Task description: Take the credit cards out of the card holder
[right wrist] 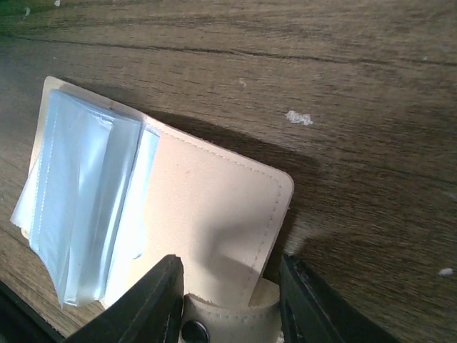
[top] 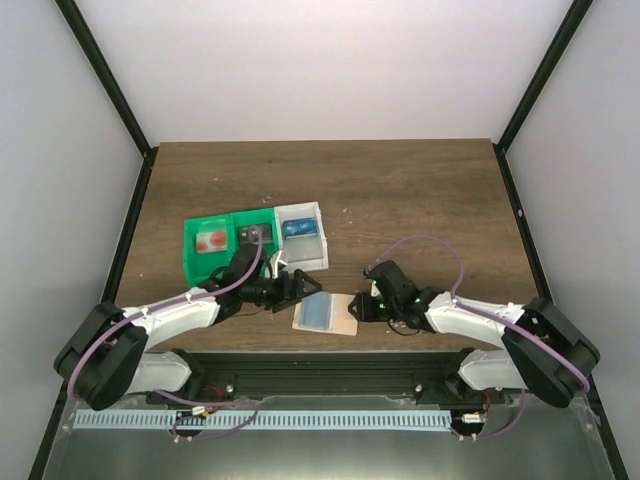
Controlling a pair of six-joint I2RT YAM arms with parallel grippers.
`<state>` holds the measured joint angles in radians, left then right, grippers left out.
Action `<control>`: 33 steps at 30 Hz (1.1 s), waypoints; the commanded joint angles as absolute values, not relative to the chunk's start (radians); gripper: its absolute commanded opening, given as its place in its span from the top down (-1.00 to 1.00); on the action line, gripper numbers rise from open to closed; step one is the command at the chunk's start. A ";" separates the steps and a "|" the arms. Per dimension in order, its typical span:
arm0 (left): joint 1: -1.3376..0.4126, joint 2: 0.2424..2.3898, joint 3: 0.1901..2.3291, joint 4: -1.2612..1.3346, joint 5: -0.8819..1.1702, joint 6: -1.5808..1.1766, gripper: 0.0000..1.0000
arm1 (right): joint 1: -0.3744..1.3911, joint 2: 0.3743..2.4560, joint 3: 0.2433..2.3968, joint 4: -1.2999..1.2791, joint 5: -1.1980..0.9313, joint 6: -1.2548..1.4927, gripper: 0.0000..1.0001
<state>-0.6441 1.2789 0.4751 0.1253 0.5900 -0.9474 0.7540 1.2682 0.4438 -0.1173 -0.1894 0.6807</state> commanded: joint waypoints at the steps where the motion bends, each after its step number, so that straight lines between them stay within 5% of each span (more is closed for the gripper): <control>1: -0.657 1.301 0.496 0.144 0.623 -0.924 -0.90 | 0.750 1.261 0.416 -0.050 -0.223 0.739 0.24; 33: -0.689 1.449 0.582 0.044 0.566 -0.814 -0.90 | 0.750 1.215 0.367 -0.004 -0.194 0.758 0.25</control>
